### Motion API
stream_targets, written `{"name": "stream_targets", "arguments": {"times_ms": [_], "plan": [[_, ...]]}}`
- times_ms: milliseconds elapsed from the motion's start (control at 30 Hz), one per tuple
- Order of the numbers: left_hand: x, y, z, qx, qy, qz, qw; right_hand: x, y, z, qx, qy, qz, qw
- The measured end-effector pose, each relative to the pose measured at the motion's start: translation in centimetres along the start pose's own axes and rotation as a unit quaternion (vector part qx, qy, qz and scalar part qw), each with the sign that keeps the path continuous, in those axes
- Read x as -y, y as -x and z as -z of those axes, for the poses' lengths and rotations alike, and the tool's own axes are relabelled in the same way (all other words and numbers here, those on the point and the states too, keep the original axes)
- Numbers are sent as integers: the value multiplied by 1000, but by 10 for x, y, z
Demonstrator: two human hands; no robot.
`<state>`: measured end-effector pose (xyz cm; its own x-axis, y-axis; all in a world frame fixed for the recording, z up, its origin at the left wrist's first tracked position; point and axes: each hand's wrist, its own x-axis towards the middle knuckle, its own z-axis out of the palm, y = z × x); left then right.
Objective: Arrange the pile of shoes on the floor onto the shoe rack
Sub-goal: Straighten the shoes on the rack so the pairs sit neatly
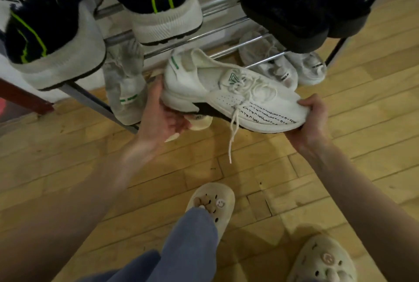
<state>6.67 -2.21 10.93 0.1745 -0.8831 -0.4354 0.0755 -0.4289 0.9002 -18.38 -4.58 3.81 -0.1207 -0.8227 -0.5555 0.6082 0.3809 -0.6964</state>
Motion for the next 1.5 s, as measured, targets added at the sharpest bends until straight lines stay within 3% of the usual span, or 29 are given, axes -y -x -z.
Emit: {"name": "stream_targets", "arguments": {"times_ms": [100, 267, 433, 600, 733, 933, 1200, 1367, 1500], "plan": [[-1, 1, -6, 22, 38, -14, 999, 12, -2, 9, 33, 31, 4, 999], [7, 4, -3, 74, 77, 45, 993, 29, -7, 8, 82, 49, 50, 994], [16, 10, 9, 153, 100, 42, 982, 28, 1, 1, 70, -7, 42, 997], [30, 17, 18, 209, 85, 30, 974, -13, 38, -21, 57, 191, 124, 972], [28, 31, 17, 256, 105, 22, 961, -52, 81, -38, 150, 197, 115, 962], [26, 31, 21, 198, 150, 50, 967, -42, 81, -62, 128, 173, 134, 967], [31, 22, 1, 120, 221, 31, 967, -44, 70, -72, 206, 266, 158, 928], [31, 11, -12, 92, 185, 25, 978, -33, 59, -74, 235, 257, 141, 927], [36, 10, -10, 85, 104, 11, 991, -36, 59, -72, 193, 316, 159, 915]]}}
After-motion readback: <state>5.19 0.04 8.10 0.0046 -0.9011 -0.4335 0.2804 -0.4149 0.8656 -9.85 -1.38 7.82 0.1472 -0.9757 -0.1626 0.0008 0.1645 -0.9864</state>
